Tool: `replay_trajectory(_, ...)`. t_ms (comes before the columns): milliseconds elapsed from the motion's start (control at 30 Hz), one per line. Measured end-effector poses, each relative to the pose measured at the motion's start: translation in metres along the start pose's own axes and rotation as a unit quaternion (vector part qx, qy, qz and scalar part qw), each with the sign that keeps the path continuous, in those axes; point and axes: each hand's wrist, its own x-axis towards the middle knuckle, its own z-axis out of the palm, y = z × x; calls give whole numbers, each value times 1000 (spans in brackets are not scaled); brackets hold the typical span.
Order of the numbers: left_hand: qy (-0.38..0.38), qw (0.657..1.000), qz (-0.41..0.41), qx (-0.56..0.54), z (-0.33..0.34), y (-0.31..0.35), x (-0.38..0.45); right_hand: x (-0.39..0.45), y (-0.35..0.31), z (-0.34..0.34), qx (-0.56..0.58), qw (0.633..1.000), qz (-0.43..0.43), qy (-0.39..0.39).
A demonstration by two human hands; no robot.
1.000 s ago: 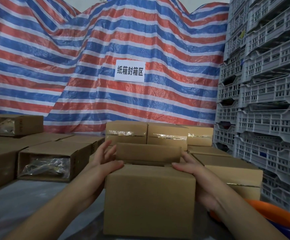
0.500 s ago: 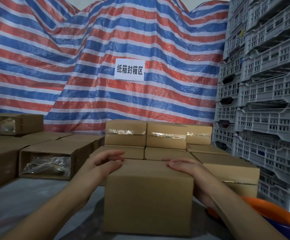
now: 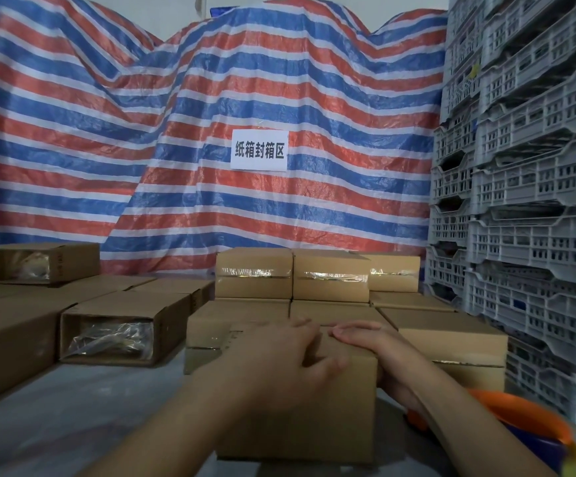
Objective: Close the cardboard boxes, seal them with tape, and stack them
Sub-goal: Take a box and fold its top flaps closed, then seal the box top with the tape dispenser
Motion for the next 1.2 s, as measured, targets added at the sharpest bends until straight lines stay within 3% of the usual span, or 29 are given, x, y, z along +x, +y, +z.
replay_trajectory(200, 37, 997, 24, 57, 18, -13, 2, -10, -13, -3, -75, 997, 21, 1)
replay_trajectory(300, 39, 997, 23, 56, 19, -13, 3, -20, -24, -13, -197, 978, -49, 48)
replay_trajectory(367, 44, 997, 19, 52, 19, -12, 1, -32, -31, -26, -375, 914, -89, 129)
replay_trajectory(433, 45, 998, 19, 49, 18, -10, -1, -46, -33, -44, -572, 797, -66, 184)
replay_trajectory(500, 36, 998, 19, 42, 16, -9, -3, -63, -27, -60, -665, 720, -24, 197)
replay_trajectory(667, 33, 997, 15, 61, 12, -7, -3, -94, 4, -82, -725, 660, 68, 185)
replay_trajectory(900, 31, 997, 8, 70, 9, -5, -6, -91, 22, -80, -689, 696, 28, 198)
replay_trajectory(1100, 10, 999, -21, -47, 3, -4, -6, -68, -44, -69, -444, 852, -96, 261)
replay_trajectory(1200, -7, 997, -29, -74, 2, -7, -4, -49, -82, -45, -302, 916, -95, 248)
